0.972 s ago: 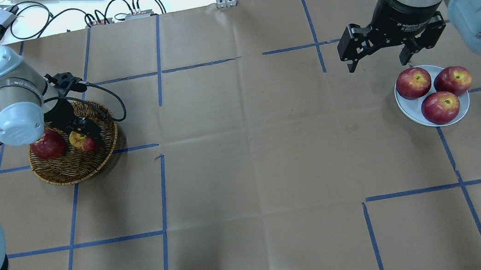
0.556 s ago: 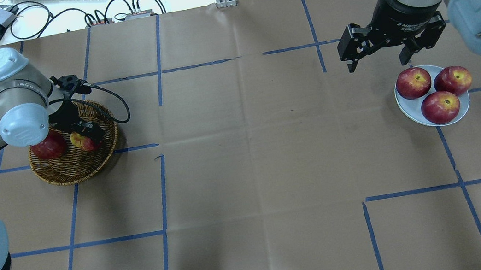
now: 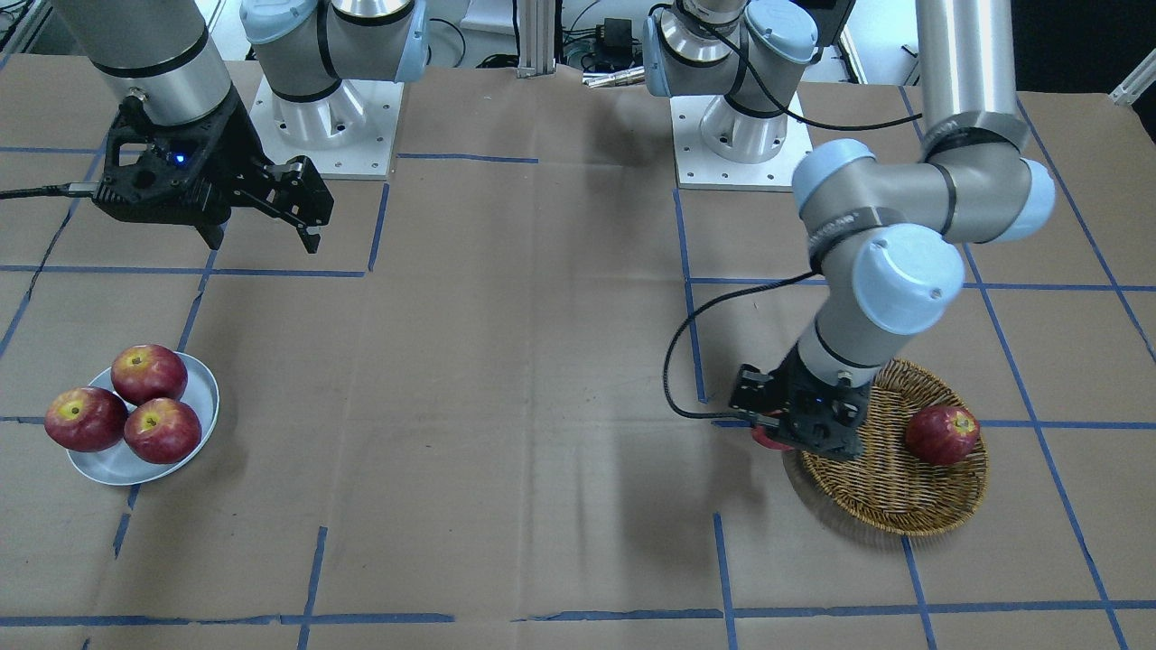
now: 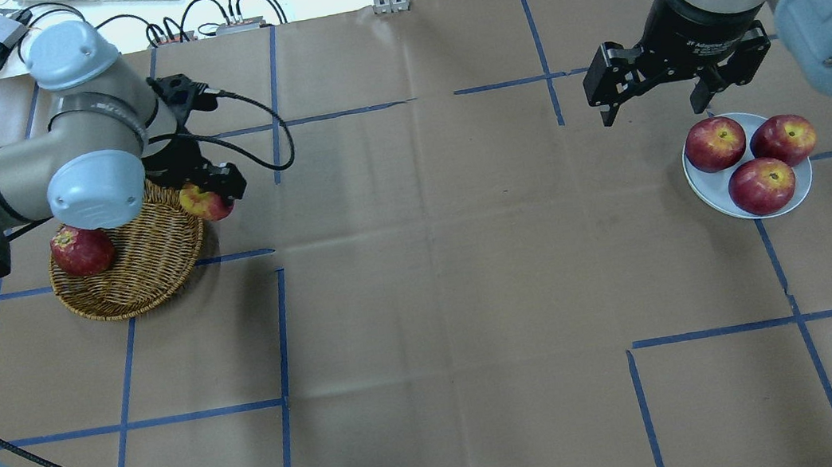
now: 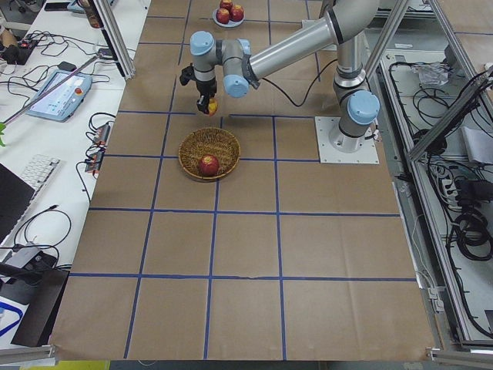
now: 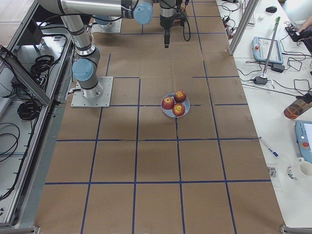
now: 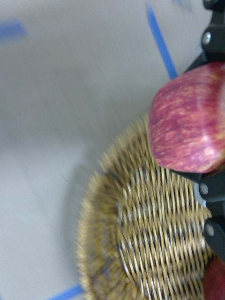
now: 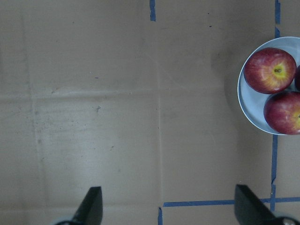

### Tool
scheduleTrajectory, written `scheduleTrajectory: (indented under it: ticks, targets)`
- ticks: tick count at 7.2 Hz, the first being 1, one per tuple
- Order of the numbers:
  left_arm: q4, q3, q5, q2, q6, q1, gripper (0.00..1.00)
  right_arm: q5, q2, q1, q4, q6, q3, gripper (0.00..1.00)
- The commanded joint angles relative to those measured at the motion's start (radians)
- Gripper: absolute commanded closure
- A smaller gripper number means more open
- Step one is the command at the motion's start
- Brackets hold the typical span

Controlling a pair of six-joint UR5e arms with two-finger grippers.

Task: Transfer apple from basket to plate
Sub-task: 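Close the left gripper on the apple and lift it from the basket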

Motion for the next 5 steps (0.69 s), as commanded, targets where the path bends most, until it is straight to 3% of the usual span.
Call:
scheduleTrajectory:
  ticks: [1, 3, 5]
  targets:
    - [-0.007, 0.078, -0.004, -0.031, -0.310, -0.200, 0.60, -0.001, 0.000, 0.000, -0.001, 0.000, 0.000, 0.00]
    - [0.009, 0.120, 0.002, -0.134, -0.458, -0.335, 0.60, -0.001, 0.000, 0.000, 0.001, 0.000, 0.000, 0.00]
    - [0.040, 0.128, -0.010, -0.189, -0.510, -0.369, 0.60, 0.001, 0.000, 0.000, -0.001, 0.000, 0.000, 0.00]
